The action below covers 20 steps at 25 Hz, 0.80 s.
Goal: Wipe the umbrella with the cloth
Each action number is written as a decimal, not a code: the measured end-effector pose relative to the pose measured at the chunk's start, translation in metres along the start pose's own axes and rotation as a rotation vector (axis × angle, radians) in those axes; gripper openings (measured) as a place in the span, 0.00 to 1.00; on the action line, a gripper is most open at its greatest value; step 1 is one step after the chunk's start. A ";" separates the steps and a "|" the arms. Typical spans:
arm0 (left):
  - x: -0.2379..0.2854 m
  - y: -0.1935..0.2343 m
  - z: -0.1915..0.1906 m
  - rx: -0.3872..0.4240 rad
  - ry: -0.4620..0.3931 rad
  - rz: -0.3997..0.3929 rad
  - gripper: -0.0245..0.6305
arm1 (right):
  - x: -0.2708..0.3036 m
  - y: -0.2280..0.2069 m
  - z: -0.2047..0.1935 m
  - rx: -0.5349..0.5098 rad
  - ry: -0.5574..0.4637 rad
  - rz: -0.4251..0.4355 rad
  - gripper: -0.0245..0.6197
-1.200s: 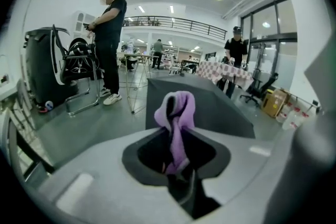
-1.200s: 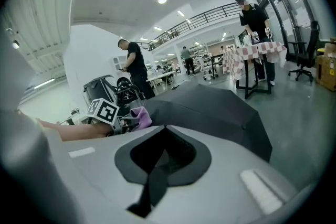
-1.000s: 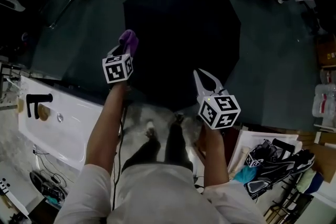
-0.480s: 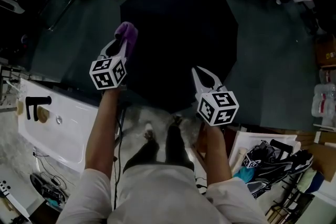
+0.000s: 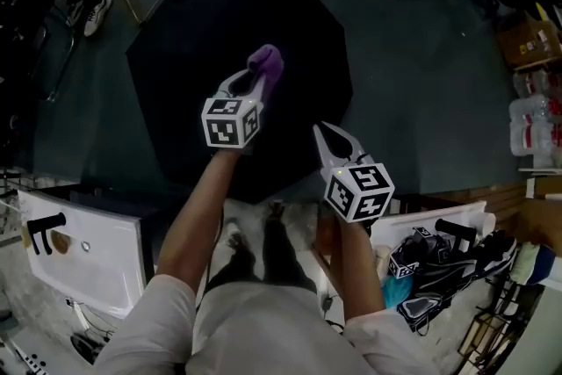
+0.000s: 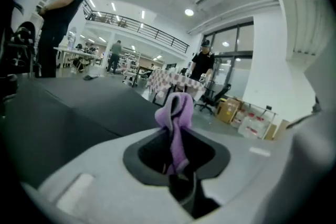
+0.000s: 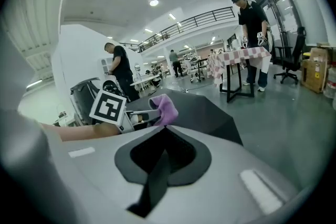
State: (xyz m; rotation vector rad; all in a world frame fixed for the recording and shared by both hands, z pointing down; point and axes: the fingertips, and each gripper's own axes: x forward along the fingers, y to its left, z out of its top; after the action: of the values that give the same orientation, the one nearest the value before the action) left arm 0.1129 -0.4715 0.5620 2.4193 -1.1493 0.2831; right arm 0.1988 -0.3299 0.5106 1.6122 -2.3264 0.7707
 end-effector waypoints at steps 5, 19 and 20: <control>0.080 -0.033 -0.029 0.024 0.078 0.001 0.15 | -0.004 -0.057 0.003 0.050 -0.005 -0.035 0.05; 0.115 -0.006 -0.054 0.131 0.135 0.153 0.15 | 0.026 -0.091 -0.011 0.124 0.032 0.015 0.05; 0.110 0.000 -0.050 0.129 0.128 0.164 0.15 | 0.029 -0.087 -0.010 0.118 0.032 0.019 0.05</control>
State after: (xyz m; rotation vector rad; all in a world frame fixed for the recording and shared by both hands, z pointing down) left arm 0.1831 -0.5229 0.6463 2.3793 -1.3091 0.5717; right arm 0.2665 -0.3715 0.5583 1.6138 -2.3175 0.9476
